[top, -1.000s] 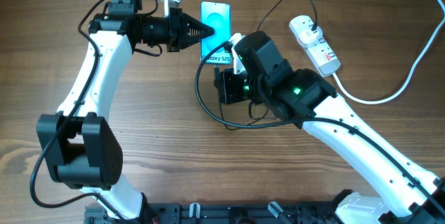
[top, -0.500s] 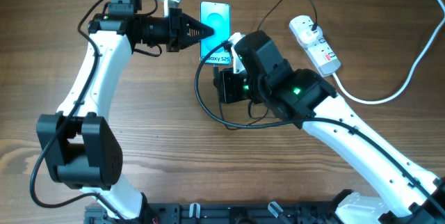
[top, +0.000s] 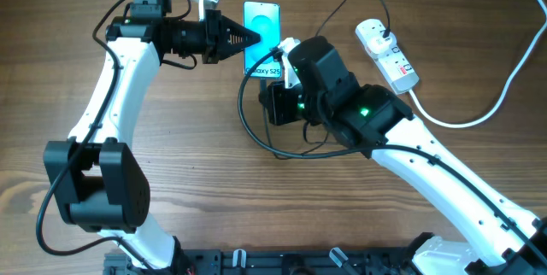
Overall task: Plug charger to phone and switch on socket
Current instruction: 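Push the USB-C plug into the phone's charging port, then lay the phone flat on the table and release both grippers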
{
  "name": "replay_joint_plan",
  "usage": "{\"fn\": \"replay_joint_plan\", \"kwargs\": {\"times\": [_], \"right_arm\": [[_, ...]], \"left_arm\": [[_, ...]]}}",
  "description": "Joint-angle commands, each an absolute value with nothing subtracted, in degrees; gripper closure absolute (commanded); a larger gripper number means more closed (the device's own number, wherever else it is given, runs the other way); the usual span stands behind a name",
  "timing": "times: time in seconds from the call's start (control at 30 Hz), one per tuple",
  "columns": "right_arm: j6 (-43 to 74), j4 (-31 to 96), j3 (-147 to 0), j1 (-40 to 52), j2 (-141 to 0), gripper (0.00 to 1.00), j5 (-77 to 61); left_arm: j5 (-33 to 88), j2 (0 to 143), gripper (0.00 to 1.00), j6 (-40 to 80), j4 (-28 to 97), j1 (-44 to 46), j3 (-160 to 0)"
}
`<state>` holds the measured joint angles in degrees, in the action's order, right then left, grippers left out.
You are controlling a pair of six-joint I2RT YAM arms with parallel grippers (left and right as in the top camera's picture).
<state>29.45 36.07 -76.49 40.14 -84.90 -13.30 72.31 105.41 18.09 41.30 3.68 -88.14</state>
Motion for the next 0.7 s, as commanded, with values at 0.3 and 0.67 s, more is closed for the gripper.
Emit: {"fn": "replay_joint_plan", "kwargs": {"times": [0.3,0.67], "right_arm": [[25.7,32.6,-77.5,37.6,-83.8,0.62,-9.9],[30.0,56.8,-79.2,14.7,-80.4,0.00,-5.3]], "left_arm": [[71.8,103.9,0.96,16.7,42.3,5.0,-88.9],[43.2,106.8,0.95,15.4,45.7,12.3,-79.2]]}}
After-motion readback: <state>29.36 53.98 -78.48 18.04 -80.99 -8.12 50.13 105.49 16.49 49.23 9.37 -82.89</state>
